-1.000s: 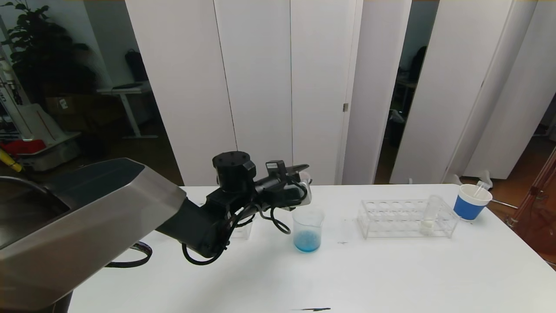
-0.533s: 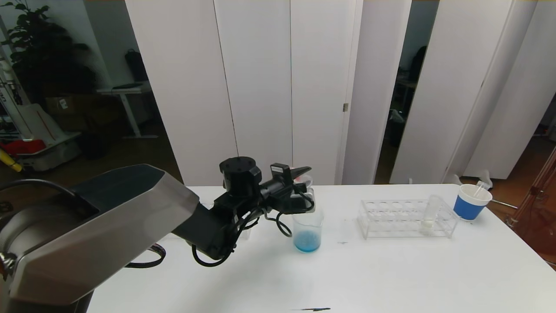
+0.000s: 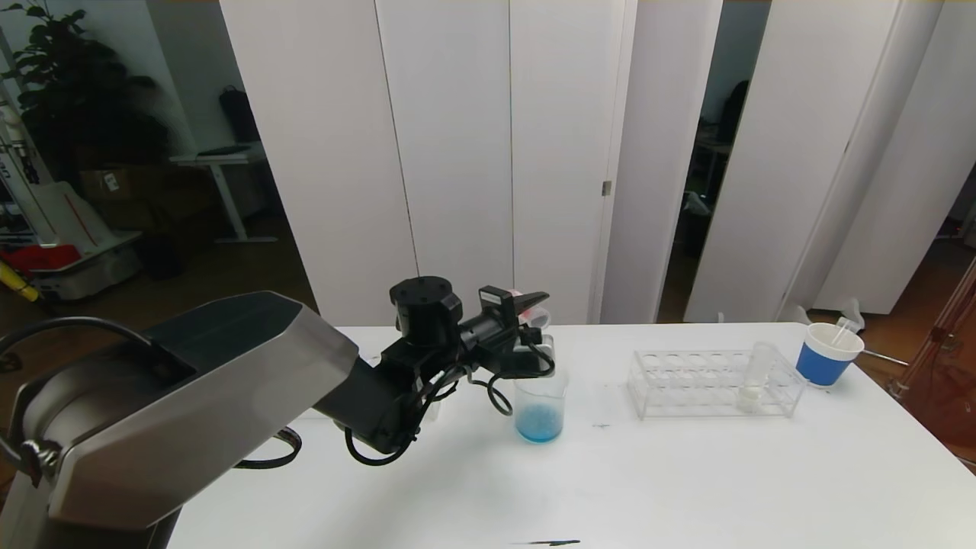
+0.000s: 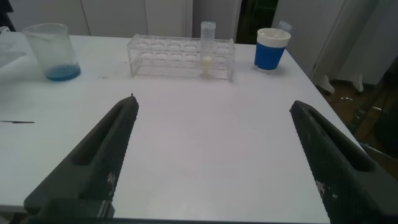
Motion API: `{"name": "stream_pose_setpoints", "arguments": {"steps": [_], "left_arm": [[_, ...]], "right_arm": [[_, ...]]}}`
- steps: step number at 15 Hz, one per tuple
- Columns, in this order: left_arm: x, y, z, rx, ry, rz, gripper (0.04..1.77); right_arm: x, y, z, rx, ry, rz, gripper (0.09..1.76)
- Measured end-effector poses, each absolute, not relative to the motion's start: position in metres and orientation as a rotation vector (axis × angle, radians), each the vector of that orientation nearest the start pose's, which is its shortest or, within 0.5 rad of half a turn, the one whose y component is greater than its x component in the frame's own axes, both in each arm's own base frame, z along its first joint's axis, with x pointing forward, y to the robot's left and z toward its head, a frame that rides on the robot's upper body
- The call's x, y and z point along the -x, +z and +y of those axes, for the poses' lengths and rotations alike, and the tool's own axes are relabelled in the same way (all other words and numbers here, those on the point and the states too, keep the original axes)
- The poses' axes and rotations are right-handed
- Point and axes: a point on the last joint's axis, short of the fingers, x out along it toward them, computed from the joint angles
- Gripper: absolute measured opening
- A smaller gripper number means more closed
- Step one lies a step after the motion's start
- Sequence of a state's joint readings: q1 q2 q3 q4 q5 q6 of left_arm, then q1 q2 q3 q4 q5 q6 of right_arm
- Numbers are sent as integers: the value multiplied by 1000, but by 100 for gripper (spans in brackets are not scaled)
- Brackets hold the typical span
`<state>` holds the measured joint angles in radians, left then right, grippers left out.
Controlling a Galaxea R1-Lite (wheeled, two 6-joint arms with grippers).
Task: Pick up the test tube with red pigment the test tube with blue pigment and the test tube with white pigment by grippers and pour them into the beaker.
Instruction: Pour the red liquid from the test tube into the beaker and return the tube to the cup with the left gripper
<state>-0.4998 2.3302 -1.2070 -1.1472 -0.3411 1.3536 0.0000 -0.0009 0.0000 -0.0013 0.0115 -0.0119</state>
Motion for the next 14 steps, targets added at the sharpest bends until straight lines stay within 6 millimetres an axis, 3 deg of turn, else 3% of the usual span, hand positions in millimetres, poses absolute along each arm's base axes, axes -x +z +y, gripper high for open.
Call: {"name": "stream_pose_setpoints", "arguments": {"steps": [14], "left_arm": [[-402,97,-219,-1325,-649,-700,58]], "right_arm": [[23,76,0,12,11,-3,175]]}}
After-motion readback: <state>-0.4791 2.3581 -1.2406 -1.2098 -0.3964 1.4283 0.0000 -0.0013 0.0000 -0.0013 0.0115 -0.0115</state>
